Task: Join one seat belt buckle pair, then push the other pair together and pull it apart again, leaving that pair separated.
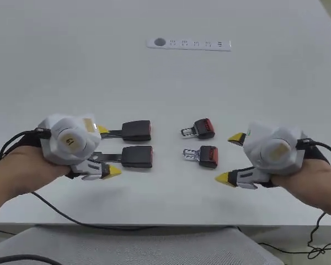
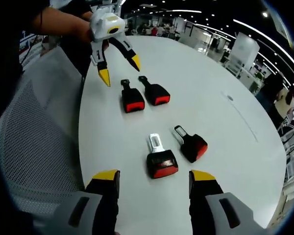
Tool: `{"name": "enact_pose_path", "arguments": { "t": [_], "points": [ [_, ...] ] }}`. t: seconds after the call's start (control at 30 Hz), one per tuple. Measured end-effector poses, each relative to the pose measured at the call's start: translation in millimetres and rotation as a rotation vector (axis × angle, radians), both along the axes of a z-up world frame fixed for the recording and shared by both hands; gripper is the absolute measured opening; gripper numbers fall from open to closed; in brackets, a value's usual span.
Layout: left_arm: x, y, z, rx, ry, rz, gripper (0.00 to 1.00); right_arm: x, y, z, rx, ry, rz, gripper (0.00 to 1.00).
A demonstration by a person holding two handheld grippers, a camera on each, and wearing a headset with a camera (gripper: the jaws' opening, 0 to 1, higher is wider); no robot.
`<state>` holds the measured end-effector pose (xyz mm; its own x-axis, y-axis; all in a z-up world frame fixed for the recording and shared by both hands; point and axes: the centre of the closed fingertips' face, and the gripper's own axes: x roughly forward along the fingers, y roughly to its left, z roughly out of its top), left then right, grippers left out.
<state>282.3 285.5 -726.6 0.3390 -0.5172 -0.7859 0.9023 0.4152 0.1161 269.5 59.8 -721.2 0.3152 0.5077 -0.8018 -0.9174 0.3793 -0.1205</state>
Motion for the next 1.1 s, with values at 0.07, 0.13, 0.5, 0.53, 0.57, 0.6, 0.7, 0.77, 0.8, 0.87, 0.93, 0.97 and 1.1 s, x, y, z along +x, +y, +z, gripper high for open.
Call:
{"name": "enact_pose_path", "arguments": {
  "t": [0.07,0.13,0.5,0.53,0.57,0.6,0.7,0.77,0.8,0.87,0.93,0.97,1.1],
  "points": [
    [-0.2,-4.6,-3.3,0.005,0.01,-0.02,0.57,3.2,0.2,-2.4,-0.008,0.003,0.011,0.54],
    [-1.4,-10.0,-4.0,0.008,0.027,-0.04,0.56,3.6,0.0,-6.9,-0.018,0.021,0.03,0.53],
    [4.0,-22.8,-16.7,0.031,0.062,-0.119,0.47,7.0,7.1,-22.8,-0.048,0.071,0.092,0.48],
    [4.8,-24.7,-17.1,0.035,0.064,-0.126,0.46,8.1,7.9,-24.5,-0.051,0.07,0.097,0.48],
    [5.3,-26.2,-17.7,0.038,0.066,-0.135,0.46,10.5,7.5,-26.5,-0.06,0.066,0.105,0.48],
    [5.7,-26.9,-18.1,0.041,0.066,-0.142,0.46,11.3,7.8,-27.5,-0.066,0.066,0.112,0.47],
    [5.3,-29.5,-20.0,0.051,0.075,-0.168,0.44,13.3,8.3,-29.8,-0.077,0.075,0.127,0.45],
    [6.5,-29.4,-22.7,0.059,0.064,-0.19,0.43,16.2,7.4,-34.4,-0.085,0.082,0.136,0.44],
    [5.8,-29.5,-24.6,0.057,0.07,-0.202,0.42,17.4,7.1,-35.8,-0.088,0.083,0.138,0.44],
    [5.5,-29.2,-27.5,0.062,0.074,-0.209,0.41,19.0,6.3,-37.8,-0.096,0.088,0.143,0.44],
    [6.2,-28.4,-32.1,0.071,0.072,-0.222,0.41,19.3,6.1,-39.5,-0.102,0.099,0.148,0.43],
    [6.6,-27.8,-34.0,0.075,0.075,-0.225,0.4,19.0,6.0,-40.1,-0.104,0.104,0.149,0.43],
    [7.2,-29.3,-32.3,0.074,0.085,-0.23,0.4,17.5,8.1,-48.8,-0.113,0.126,0.175,0.43]
  ]
}}
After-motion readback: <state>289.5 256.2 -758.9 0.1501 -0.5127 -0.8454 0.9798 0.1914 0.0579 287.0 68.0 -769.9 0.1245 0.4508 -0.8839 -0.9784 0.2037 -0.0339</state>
